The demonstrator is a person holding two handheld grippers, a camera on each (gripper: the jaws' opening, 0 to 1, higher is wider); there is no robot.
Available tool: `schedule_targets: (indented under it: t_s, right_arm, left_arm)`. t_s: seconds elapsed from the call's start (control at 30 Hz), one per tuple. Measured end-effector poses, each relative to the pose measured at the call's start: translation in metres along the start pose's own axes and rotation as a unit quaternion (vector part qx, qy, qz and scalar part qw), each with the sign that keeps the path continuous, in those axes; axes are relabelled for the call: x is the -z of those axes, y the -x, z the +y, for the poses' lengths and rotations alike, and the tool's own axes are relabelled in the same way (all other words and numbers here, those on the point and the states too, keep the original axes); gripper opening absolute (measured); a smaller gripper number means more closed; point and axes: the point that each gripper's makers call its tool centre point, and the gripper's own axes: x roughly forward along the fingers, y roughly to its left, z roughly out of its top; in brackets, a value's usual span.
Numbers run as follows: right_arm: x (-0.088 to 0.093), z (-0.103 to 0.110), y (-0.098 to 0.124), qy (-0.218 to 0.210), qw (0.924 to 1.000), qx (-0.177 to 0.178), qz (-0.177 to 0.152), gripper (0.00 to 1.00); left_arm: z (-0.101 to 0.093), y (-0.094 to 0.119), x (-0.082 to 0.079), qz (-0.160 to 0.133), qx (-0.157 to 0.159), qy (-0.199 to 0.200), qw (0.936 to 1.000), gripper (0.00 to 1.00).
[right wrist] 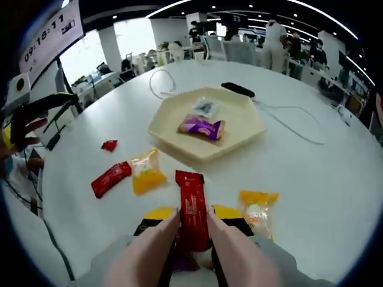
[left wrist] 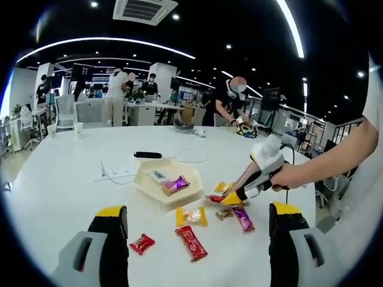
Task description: Place the target food into the container with the food tongs after gripping and lifting it, then release it inside without dropping or visibly crushing the food.
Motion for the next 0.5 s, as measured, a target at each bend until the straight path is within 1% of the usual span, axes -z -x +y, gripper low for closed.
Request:
schedule_targets:
  t_s: [0.1,0.23,0.3,0.37,0.4,0.5]
  right_arm:
    - [-0.006,0.000,0.004,-0.004,1.0000,0.002,-0.006,0.22]
    - [-0.016,0.000,0.011,-0.010,0.9997,0.004,-0.021,0.22]
    - [-0.020,0.001,0.014,-0.007,0.9995,0.004,-0.032,0.22]
    - [-0.024,0.003,0.015,0.007,0.9993,-0.005,-0.037,0.22]
    - [-0.028,0.007,0.017,0.018,0.9986,-0.008,-0.049,0.22]
    - [-0.029,0.009,0.018,0.009,0.9988,-0.008,-0.048,0.22]
  left_arm:
    - [0.001,-0.001,-0.001,-0.002,0.000,0.001,1.0000,0.99]
    - [-0.001,-0.002,-0.001,-0.002,0.003,0.000,1.0000,0.99]
    - [-0.003,-0.003,-0.001,-0.001,0.006,-0.001,1.0000,0.99]
    - [-0.007,-0.003,-0.002,-0.003,0.013,0.002,0.9999,0.99]
    - [-0.007,-0.003,-0.002,-0.004,0.014,0.003,0.9999,0.99]
    - [-0.009,-0.003,-0.003,-0.004,0.018,0.000,0.9998,0.99]
